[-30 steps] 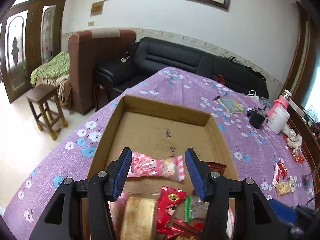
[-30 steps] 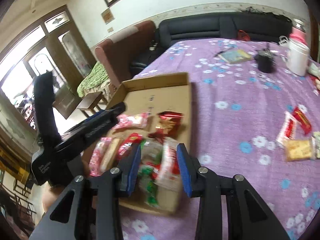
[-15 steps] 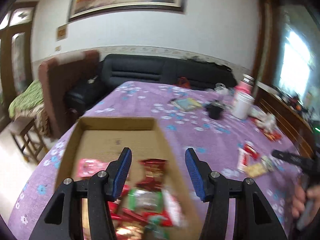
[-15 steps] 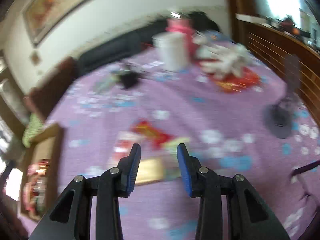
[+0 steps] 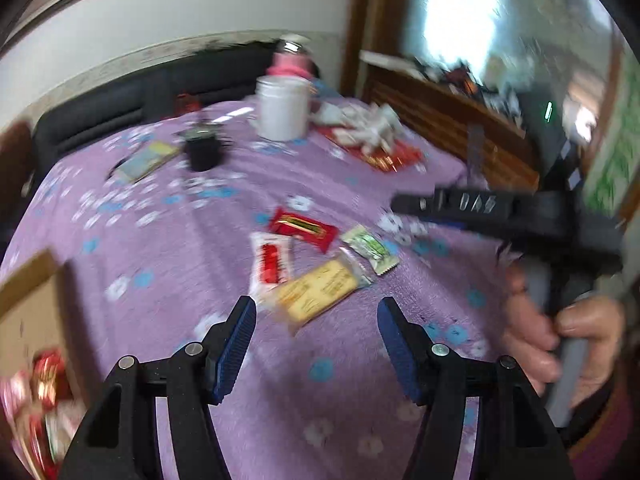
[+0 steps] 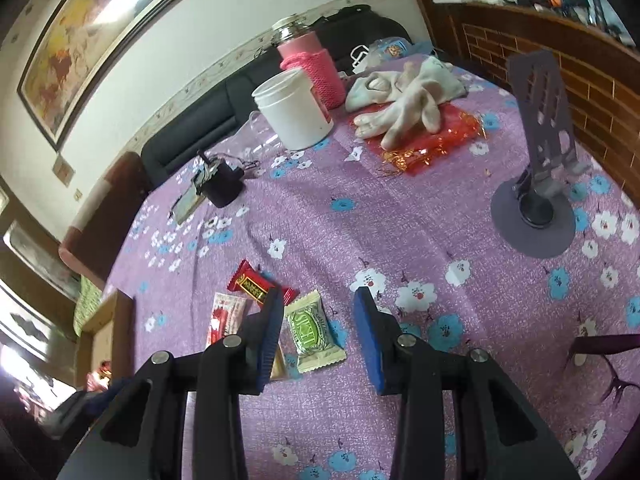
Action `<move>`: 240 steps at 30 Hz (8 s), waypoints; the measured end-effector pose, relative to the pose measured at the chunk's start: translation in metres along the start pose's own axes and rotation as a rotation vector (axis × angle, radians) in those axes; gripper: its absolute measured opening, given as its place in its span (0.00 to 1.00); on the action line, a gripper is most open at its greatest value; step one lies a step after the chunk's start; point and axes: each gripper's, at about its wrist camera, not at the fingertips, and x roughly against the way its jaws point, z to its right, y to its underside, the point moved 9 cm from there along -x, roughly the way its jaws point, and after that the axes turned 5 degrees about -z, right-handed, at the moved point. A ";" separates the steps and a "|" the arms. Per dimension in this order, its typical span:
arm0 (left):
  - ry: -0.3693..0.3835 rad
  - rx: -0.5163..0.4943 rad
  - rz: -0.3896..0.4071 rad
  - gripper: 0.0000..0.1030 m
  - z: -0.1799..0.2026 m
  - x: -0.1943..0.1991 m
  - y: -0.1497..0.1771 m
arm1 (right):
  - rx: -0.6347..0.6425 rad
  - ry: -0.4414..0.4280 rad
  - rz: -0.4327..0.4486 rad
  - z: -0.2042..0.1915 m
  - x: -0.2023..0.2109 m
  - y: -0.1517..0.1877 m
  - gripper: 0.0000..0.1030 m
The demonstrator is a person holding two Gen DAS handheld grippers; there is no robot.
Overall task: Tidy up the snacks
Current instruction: 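Grasp the yellow biscuit pack with the left tool while the right tool grasps the green-wrapped candy, then lift the yellow biscuit pack and green candy off the table with both tools, then carry the biscuit pack and green candy over the cardboard tray with both tools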
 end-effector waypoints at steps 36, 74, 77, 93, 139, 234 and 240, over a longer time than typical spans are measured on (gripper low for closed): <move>-0.138 0.061 -0.088 0.37 -0.028 -0.042 0.039 | 0.217 0.215 -0.072 -0.007 -0.039 0.020 0.35; -0.084 0.282 -0.020 0.34 -0.080 -0.033 0.031 | 0.196 0.085 -0.129 -0.020 -0.027 0.021 0.30; -0.079 0.285 -0.025 0.34 -0.081 -0.033 0.032 | 0.211 0.087 -0.161 -0.024 -0.034 0.029 0.30; -0.093 0.283 -0.016 0.34 -0.082 -0.034 0.033 | 0.417 0.186 -0.123 -0.054 -0.038 0.054 0.26; -0.110 0.296 0.057 0.34 -0.083 -0.017 0.026 | 0.490 0.073 -0.099 -0.089 -0.011 0.069 0.21; -0.549 0.900 0.126 0.35 -0.340 0.102 0.106 | 0.696 -0.158 -0.158 -0.328 -0.074 0.166 0.22; -0.541 0.876 0.058 0.36 -0.336 0.080 0.107 | 0.704 -0.162 -0.196 -0.325 -0.086 0.177 0.22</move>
